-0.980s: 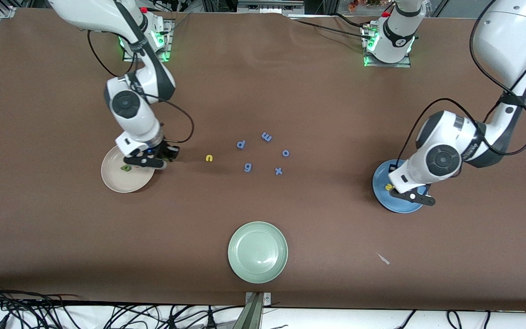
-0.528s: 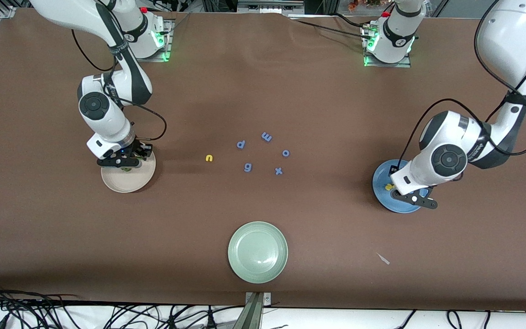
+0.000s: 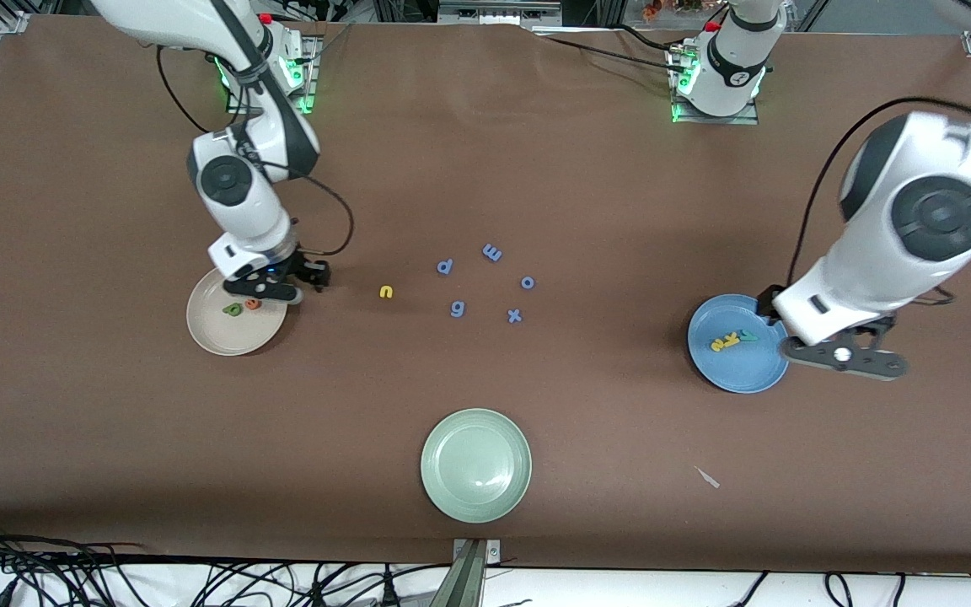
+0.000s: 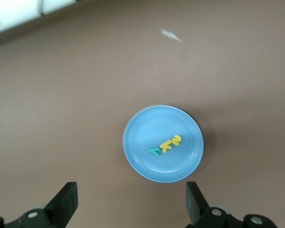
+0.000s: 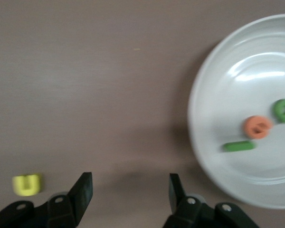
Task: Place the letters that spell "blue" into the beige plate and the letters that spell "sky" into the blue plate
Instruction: 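Drop y in blue plate with the left gripper while the right gripper drops l, then grasp yellow u with the right gripper while the left gripper returns to rest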
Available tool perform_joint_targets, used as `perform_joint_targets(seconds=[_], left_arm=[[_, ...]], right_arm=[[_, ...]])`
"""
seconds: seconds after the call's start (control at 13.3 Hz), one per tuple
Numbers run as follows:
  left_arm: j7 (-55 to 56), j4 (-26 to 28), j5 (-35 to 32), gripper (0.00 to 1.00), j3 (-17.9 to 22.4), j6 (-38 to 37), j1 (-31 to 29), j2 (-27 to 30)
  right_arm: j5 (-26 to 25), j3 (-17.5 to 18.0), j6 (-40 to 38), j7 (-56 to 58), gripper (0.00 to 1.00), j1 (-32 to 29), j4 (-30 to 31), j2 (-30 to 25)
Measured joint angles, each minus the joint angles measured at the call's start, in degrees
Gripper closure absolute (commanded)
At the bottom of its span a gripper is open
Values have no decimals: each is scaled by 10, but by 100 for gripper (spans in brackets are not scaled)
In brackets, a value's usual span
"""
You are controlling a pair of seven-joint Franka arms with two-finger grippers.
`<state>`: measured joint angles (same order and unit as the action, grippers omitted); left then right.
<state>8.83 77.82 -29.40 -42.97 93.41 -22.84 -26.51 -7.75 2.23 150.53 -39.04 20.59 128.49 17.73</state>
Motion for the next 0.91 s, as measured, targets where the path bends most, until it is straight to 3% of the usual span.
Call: perform_joint_targets(seconds=[0.3, 0.68, 0.83, 0.91], left_arm=[[25, -33, 123, 0, 5, -12, -34, 24], [54, -32, 150, 0, 13, -17, -45, 28], [53, -33, 156, 0, 54, -34, -23, 34], [53, -33, 173, 0, 96, -36, 0, 41]], right_arm=[[0, 64, -3, -116, 27, 10, -75, 62], [-2, 68, -3, -131, 27, 22, -106, 111], [-4, 68, -3, -131, 28, 22, -105, 114], [-5, 68, -3, -130, 28, 22, -105, 116]])
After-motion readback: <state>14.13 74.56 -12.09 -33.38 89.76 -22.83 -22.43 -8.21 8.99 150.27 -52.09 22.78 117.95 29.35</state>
